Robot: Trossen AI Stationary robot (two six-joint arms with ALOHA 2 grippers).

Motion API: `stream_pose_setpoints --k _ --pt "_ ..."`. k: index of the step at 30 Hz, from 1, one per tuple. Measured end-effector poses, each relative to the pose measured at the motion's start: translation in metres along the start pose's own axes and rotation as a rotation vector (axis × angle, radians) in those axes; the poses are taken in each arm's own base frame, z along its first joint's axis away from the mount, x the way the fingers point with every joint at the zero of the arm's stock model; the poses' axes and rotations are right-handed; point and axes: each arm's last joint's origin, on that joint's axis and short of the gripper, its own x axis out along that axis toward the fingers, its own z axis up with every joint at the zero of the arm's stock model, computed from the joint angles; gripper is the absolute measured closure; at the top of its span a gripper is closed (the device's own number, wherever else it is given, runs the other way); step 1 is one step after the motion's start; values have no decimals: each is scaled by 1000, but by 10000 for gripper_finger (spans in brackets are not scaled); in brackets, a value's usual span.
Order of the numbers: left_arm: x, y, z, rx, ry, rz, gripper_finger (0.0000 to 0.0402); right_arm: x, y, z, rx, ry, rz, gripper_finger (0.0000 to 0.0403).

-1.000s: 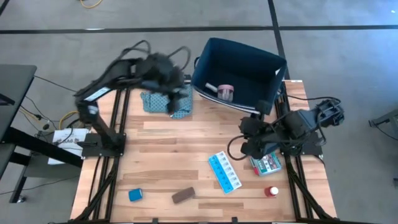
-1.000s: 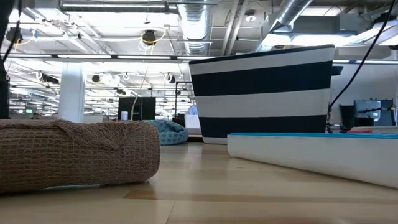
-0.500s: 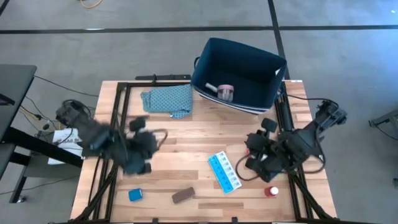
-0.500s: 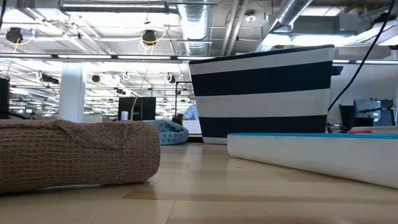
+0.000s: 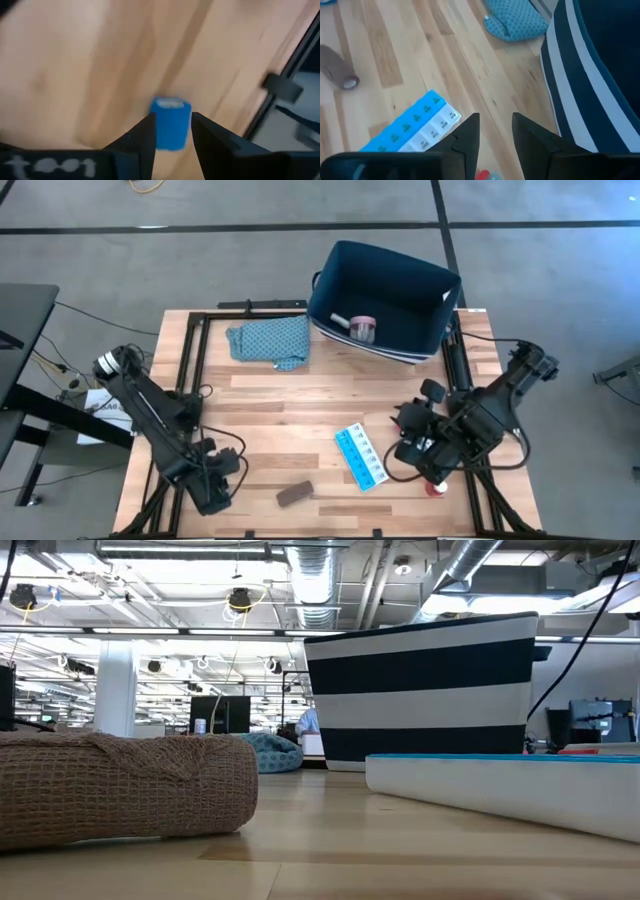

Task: Pick & place medical supplies in basket/bin
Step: Put the blue bandage into the blue bin

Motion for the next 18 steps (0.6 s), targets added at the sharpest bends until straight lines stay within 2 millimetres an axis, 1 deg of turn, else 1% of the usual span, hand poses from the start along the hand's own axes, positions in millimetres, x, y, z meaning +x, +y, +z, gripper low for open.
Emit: stream_pose_setpoints --k 2,4,6,9,13,15,18 --pt "12 2 -4 -15 82 -38 285 2 0 2 18 -3 1 296" --pt "20 3 -7 -9 107 -65 277 4 -2 4 27 -1 -5 296" --pt "25 3 -10 -2 96 -83 267 6 -3 6 37 0 -9 296" --pt "30 4 -16 -8 85 -65 247 9 -4 8 54 3 -9 296" --pt "39 7 -23 -53 8 -57 217 11 -6 10 53 7 -17 296" --pt "47 7 -26 -97 -19 -104 202 12 -7 11 51 8 -21 296" --pt "58 8 -31 -123 28 -172 183 14 -7 12 56 11 -26 296"
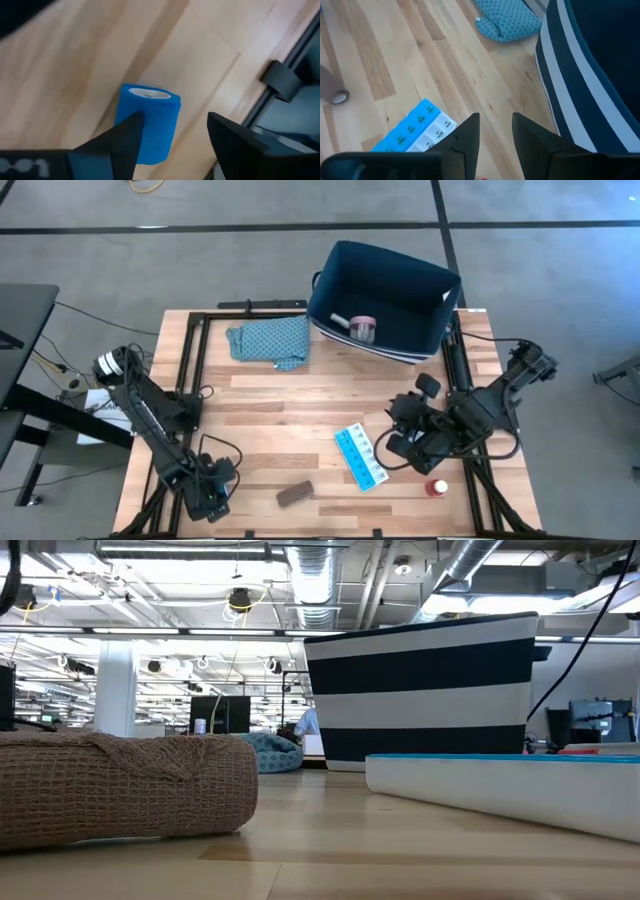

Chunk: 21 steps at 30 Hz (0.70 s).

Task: Pick & place medical supplies in basket/bin
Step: Put the blue bandage into the blue bin

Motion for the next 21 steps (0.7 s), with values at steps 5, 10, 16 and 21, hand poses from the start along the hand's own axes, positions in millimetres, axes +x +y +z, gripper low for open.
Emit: stream_pose_setpoints --k 5,10,16,21 --pt "7 8 -4 42 4 1 157 4 -1 2 -20 4 -12 296" --pt "13 24 -5 255 56 95 148 9 -2 6 -11 9 -26 296" --pt "12 45 -3 338 48 305 156 12 -4 8 -36 8 -37 296" --pt "14 50 -1 274 1 320 168 16 -7 11 -27 14 -52 296"
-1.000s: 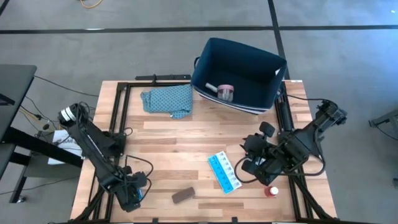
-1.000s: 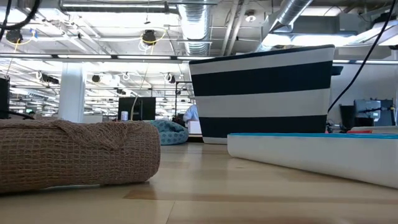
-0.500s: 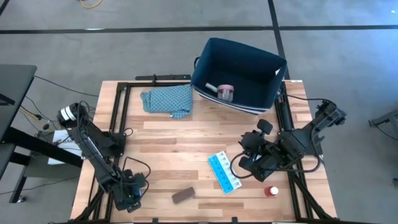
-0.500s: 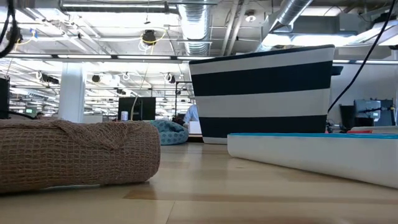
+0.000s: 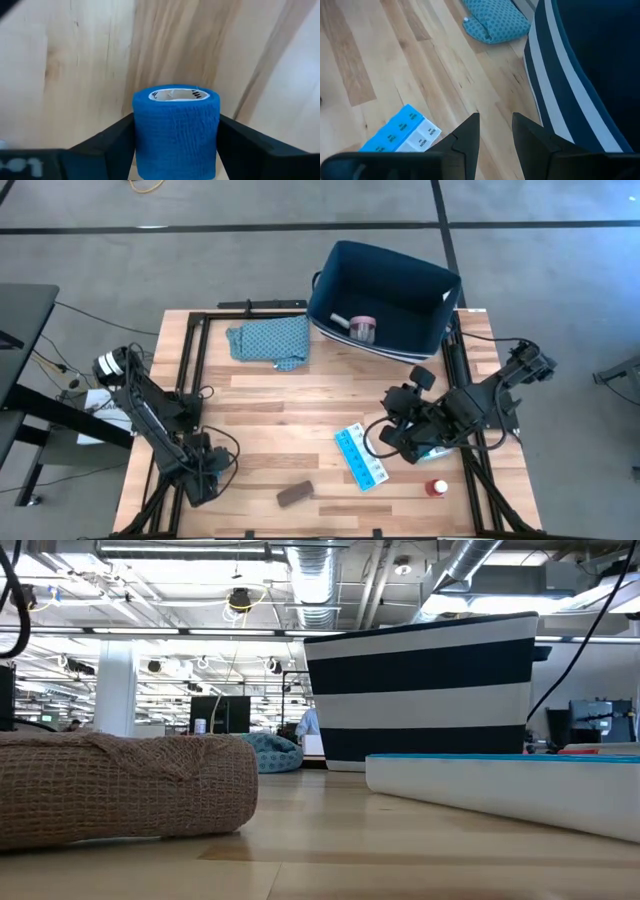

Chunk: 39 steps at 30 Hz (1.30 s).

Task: Pick & place medical supplies in basket/bin
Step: Put the blue bandage into the blue bin

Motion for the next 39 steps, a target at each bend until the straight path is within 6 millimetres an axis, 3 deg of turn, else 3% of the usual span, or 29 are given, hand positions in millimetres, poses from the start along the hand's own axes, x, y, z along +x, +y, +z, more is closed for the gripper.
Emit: stream_pose_setpoints --k 7,11,16,21,27,31,35,39 --pt "3 2 1 -164 -30 -10 220 4 -3 3 9 7 -12 296" --pt "-3 -2 16 -248 -133 -19 254 3 -3 3 -21 7 -11 296" --pt "-25 -5 57 -242 -468 28 264 7 -4 6 -21 1 -11 296" --pt "-69 5 127 -142 -731 201 263 10 -7 8 -41 7 -20 296" --pt "-141 57 222 -106 -893 309 264 15 -11 12 11 16 -38 296" --pt "-188 109 271 -67 -1103 215 264 10 -10 5 -15 35 -46 296" --pt "-215 172 296 -66 -1319 82 264 0 -12 -6 5 62 -71 296" --pt "-213 225 302 -102 -1331 118 264 -6 -7 -14 18 58 -62 296"
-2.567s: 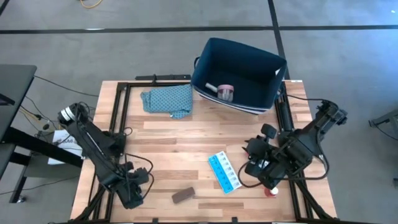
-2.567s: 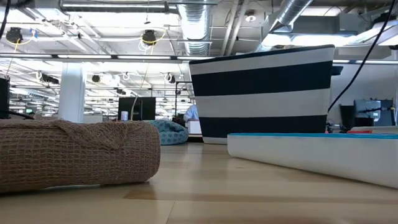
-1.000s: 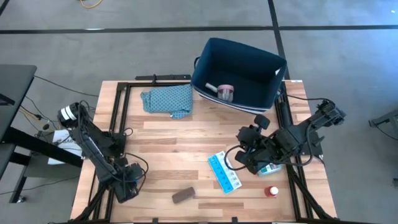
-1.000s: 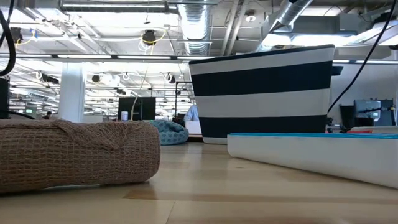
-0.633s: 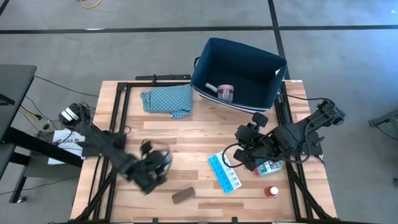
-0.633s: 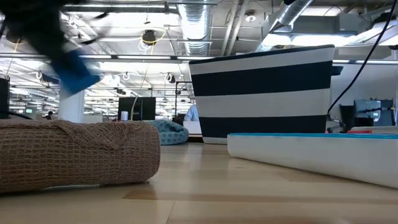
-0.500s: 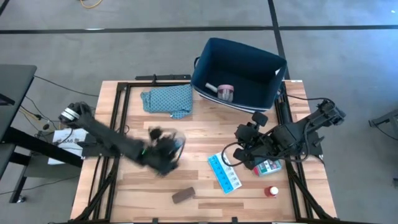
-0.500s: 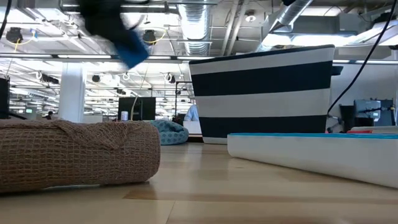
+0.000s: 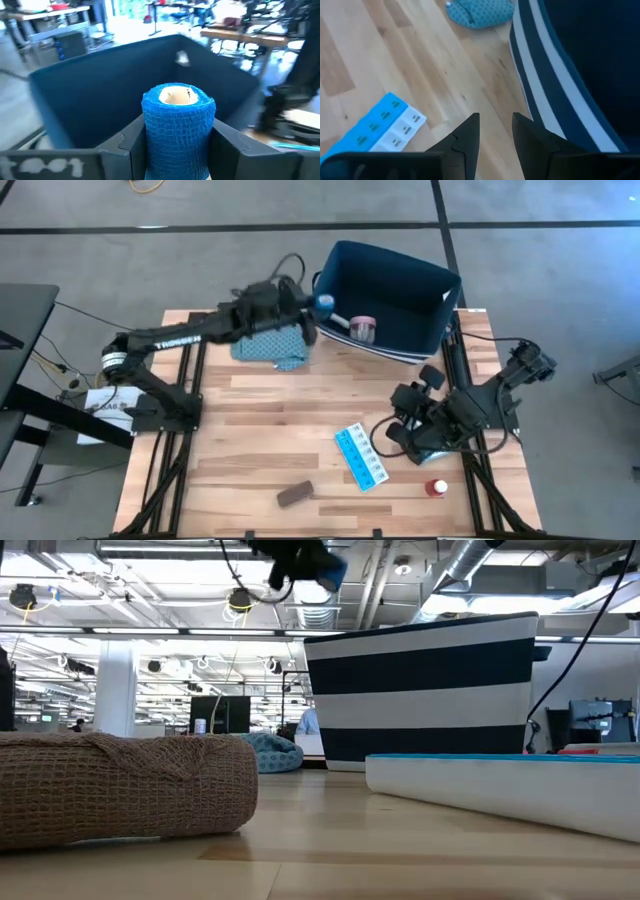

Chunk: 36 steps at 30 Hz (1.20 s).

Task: Pick & place medical supplies in basket/bin
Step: Put the blue bandage into the blue bin, then put the brown bandage into the blue bin

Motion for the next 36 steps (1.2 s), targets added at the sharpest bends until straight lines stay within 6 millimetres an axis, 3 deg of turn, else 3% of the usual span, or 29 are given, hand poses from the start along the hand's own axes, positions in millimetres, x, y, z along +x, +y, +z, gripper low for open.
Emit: stream_pose_setpoints --k 3,6,10,17,21,25,36 --pt "19 24 -16 -11 54 4 264 0 4 -7 -34 1 1 296" --pt "44 31 -31 7 23 -57 264 3 6 -12 -56 5 -12 296" --pt "73 31 -49 166 -45 -82 257 9 6 -14 -51 23 -34 296" --pt "106 38 -61 251 101 -49 199 10 5 -14 -48 66 -22 296" --pt "117 40 -56 259 162 25 179 10 5 -14 -42 67 -18 296" --pt "117 33 -40 216 156 33 177 10 5 -14 -2 71 -18 296" --pt "79 -3 57 206 162 5 186 11 6 -17 63 171 31 296"
